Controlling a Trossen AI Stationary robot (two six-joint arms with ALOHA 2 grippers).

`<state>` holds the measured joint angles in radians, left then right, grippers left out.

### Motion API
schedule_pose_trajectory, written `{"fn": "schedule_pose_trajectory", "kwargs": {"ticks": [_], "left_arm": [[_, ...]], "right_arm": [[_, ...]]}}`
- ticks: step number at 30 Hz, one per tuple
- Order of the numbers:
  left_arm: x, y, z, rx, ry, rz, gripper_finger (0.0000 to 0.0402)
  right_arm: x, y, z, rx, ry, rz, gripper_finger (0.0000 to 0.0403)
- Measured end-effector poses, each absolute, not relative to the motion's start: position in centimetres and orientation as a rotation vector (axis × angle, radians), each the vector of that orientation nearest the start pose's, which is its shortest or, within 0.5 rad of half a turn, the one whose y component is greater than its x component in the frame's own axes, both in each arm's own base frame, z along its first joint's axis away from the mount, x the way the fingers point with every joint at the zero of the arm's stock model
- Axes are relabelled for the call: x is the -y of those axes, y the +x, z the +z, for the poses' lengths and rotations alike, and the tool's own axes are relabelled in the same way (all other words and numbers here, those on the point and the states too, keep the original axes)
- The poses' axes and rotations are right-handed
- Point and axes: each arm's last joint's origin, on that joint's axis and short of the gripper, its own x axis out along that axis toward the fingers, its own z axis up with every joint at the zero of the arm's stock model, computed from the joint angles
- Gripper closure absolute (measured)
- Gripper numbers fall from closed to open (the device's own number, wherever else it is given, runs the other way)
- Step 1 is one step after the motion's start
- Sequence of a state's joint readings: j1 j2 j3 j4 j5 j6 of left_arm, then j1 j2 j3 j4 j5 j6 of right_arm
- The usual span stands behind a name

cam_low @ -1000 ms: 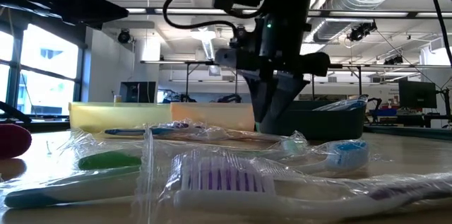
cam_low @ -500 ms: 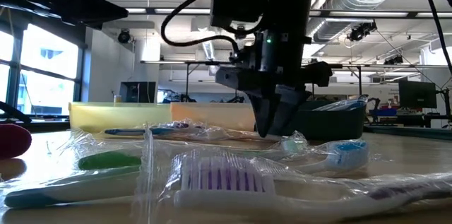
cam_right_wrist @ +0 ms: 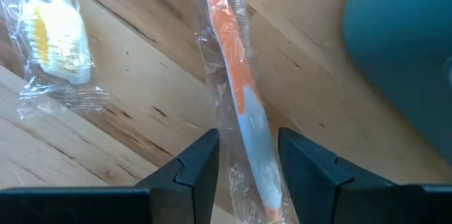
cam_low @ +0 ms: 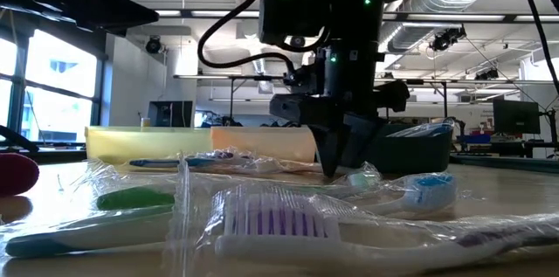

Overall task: Pick & Place Toothbrushes
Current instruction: Put the orange toothbrush into the blue bin

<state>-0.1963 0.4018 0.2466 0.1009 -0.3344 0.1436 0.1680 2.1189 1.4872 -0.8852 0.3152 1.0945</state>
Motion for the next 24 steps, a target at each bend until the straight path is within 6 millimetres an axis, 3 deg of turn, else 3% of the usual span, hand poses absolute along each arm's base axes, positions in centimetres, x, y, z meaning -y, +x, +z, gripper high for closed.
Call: {"fn": "schedule_pose_trajectory", "kwargs": {"ticks": [5,17,24], "left_arm": [[1.47,12.28,22.30,-0.062,0.158,0.134,0.0401],[1.48,12.28,22.30,-0.063,0.158,0.132,0.0401],[1.48,12.28,22.27,-0.065,0.158,0.132,0.0401]], "right_arm": [[-5.76,39.21,13.73,-1.212,0.533,-0.864,0.0277],[-5.88,39.26,13.73,-1.244,0.548,-0.821,0.0375],[-5.97,39.18,13.78,-1.272,0.547,-0.791,0.0386]]}}
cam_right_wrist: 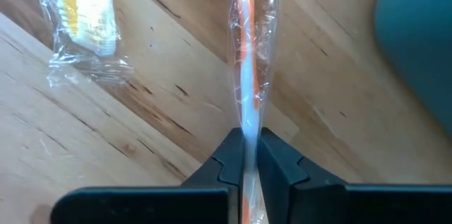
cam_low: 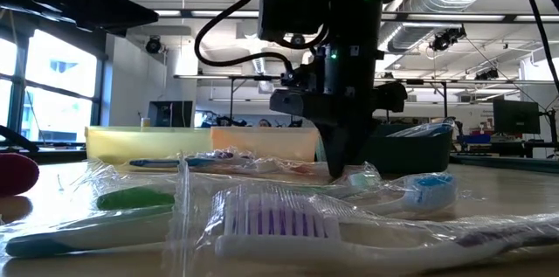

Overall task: Pick & Place Toothbrushes
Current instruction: Put the orange toothbrush into the blue bin

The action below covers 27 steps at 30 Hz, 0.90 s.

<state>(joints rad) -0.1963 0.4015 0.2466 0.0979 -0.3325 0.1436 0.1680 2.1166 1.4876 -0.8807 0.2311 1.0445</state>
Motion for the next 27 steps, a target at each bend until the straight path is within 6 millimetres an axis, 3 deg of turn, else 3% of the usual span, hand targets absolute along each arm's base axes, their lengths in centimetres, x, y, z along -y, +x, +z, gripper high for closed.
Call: {"fn": "schedule_pose_trajectory", "kwargs": {"ticks": [16,27], "left_arm": [[1.5,12.3,22.3,-0.065,0.158,0.133,0.0401],[1.5,12.3,22.3,-0.064,0.158,0.135,0.0401]], "right_arm": [[-6.0,38.8,15.0,-1.295,0.557,-0.742,0.0388],[-5.8,38.2,18.4,-1.199,0.522,-0.707,0.0389]]}}
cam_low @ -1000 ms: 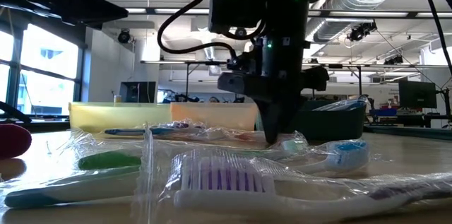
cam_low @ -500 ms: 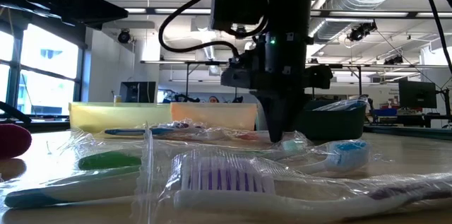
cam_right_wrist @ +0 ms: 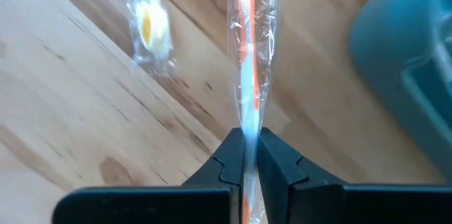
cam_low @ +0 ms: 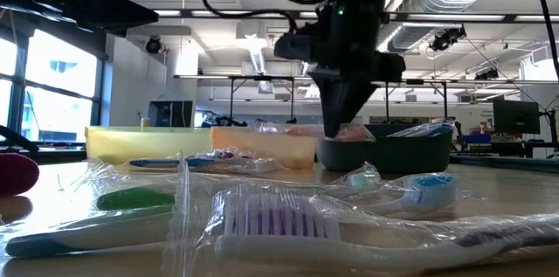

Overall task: Pick & Place Toothbrushes
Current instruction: Put the orange toothbrush into the blue bin

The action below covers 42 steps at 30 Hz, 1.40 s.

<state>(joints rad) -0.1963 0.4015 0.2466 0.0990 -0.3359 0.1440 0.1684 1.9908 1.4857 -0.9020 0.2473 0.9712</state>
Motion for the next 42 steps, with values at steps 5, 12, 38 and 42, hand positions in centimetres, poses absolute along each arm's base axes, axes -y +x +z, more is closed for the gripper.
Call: {"fn": "schedule_pose_trajectory", "kwargs": {"ticks": [5,12,38,42], "left_arm": [[1.5,12.3,22.3,-0.064,0.158,0.135,0.0401],[1.5,12.3,22.3,-0.064,0.158,0.135,0.0401],[1.5,12.3,22.3,-0.068,0.159,0.131,0.0401],[1.5,12.3,22.3,-0.068,0.159,0.131,0.0401]], "right_arm": [[-5.6,37.8,20.1,-1.143,0.507,-0.701,0.0389],[-5.3,37.0,22.7,-1.071,0.477,-0.694,0.0389],[1.2,32.0,28.0,-1.153,0.280,-0.873,0.0390],[2.7,31.4,27.9,-1.214,0.254,-0.897,0.0390]]}}
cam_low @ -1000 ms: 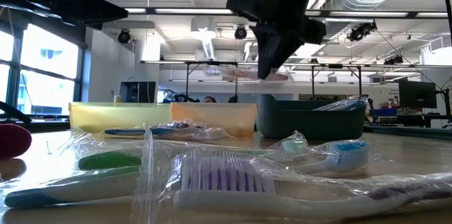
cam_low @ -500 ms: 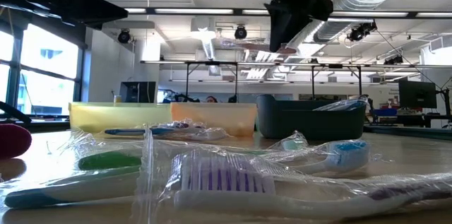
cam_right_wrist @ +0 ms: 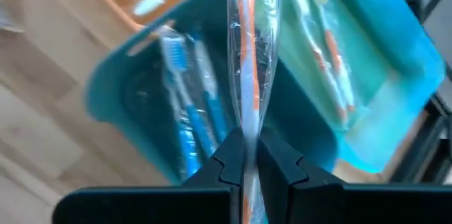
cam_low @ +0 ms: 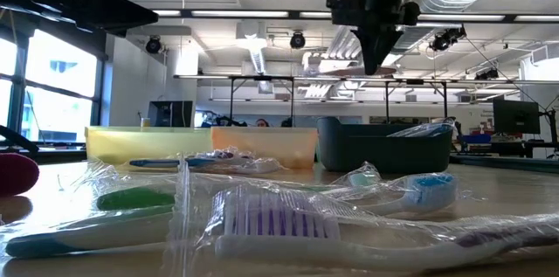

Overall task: Pick & Place Toothbrushes
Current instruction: Put the orange toothbrush into the blue bin

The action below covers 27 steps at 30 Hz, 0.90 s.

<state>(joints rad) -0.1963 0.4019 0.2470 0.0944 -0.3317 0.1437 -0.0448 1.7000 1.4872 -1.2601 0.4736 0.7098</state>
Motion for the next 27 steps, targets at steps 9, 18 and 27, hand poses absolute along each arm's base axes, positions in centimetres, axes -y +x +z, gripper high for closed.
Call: {"fn": "schedule_pose_trajectory", "kwargs": {"ticks": [9,18,27], "left_arm": [[1.5,12.3,22.3,-0.068,0.160,0.132,0.0401],[1.5,12.3,22.3,-0.068,0.160,0.134,0.0401],[1.5,12.3,22.3,-0.068,0.160,0.136,0.0401]], "right_arm": [[6.0,30.9,27.9,-1.275,0.223,-0.908,0.0390],[9.2,30.0,27.8,-1.344,0.222,-0.890,0.0390],[12.1,29.0,27.8,-1.390,0.239,-0.884,0.0390]]}}
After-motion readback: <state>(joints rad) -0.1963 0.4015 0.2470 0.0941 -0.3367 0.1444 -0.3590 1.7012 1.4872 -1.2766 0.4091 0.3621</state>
